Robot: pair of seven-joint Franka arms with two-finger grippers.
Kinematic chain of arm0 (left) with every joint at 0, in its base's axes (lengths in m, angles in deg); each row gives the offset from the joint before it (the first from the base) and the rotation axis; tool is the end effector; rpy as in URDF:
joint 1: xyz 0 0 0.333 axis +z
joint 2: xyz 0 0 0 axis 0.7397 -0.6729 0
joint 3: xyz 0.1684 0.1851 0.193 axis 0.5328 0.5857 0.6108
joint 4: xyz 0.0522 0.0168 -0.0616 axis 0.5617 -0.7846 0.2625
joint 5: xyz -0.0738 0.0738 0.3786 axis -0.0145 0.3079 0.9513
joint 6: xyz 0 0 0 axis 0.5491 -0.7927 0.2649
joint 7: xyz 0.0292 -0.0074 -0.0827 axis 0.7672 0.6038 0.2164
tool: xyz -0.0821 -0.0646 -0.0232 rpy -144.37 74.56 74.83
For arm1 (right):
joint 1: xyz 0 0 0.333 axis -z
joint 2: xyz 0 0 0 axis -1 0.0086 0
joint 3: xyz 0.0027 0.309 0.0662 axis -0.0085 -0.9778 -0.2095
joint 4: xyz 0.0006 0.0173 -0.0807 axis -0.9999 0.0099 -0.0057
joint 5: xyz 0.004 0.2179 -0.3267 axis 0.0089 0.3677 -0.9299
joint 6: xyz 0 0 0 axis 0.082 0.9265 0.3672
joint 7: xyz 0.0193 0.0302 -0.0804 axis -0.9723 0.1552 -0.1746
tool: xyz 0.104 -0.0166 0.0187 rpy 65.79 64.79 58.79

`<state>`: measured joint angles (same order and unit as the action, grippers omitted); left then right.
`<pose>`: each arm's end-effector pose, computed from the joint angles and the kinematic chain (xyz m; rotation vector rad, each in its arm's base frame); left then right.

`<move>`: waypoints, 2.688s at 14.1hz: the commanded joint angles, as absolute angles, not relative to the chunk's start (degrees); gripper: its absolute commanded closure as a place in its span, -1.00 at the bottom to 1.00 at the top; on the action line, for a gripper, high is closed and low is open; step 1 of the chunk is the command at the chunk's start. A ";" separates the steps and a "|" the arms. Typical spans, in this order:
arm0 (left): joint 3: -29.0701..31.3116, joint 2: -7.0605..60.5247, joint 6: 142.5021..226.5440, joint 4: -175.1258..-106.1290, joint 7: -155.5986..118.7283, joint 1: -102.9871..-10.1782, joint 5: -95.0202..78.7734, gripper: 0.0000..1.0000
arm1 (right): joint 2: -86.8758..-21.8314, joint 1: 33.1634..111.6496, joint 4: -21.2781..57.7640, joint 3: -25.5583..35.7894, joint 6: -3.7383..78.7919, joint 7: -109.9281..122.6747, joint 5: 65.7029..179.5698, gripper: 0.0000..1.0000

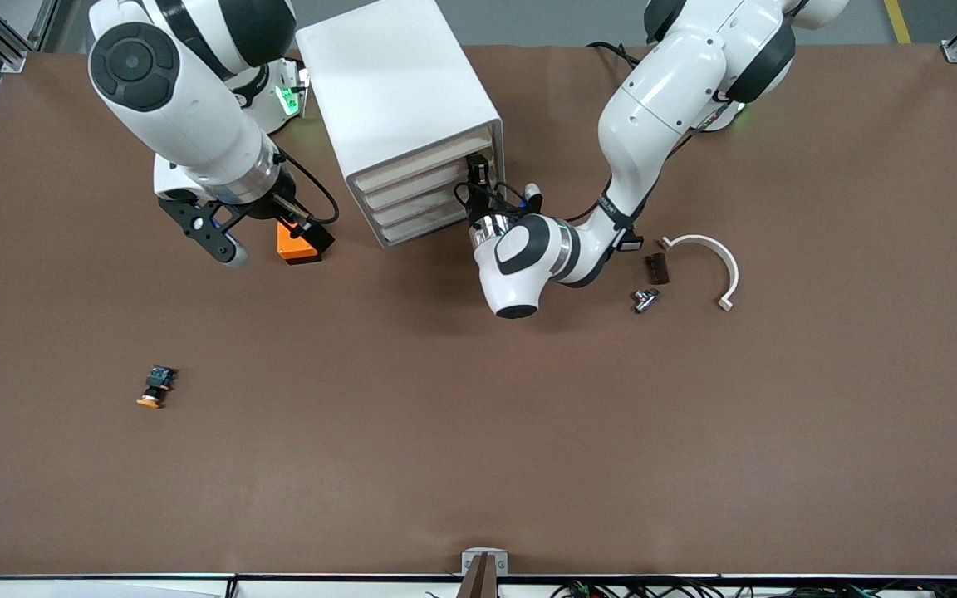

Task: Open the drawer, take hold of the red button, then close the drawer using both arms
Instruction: 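Pull the drawer open with the left gripper while the right gripper approaches, then lower the right gripper into the open drawer over the red button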

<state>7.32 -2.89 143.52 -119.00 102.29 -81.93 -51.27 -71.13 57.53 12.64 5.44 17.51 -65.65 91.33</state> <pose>0.3944 -0.5149 0.1726 -1.2779 -1.4395 1.3627 0.5246 0.2721 0.5391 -2.9315 1.1113 0.1832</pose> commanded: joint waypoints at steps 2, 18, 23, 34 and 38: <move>7.41 -2.40 142.95 -119.23 101.85 -81.46 -52.83 0.81 | -70.70 56.81 11.77 5.99 17.44 -66.60 92.21 -1.00; 7.84 -2.31 143.03 -118.70 101.76 -71.18 -54.77 0.83 | -67.98 54.97 10.01 5.99 19.63 -71.51 95.63 -1.00; 7.93 -2.49 143.03 -118.70 101.68 -67.32 -54.85 0.78 | -66.04 51.72 10.01 5.99 22.36 -74.33 95.90 -1.00; 8.02 -3.19 143.47 -117.82 100.09 -67.04 -56.61 -1.00 | -58.84 42.49 10.27 5.99 28.43 -89.00 95.90 -1.00; 8.11 -3.19 145.05 -115.36 93.62 -66.69 -58.37 -1.00 | -57.17 40.91 10.71 5.99 28.17 -92.25 95.90 -1.00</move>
<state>7.88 -2.95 144.26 -117.12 97.64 -66.88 -57.19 -58.20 42.04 11.54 5.39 28.57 -90.17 94.84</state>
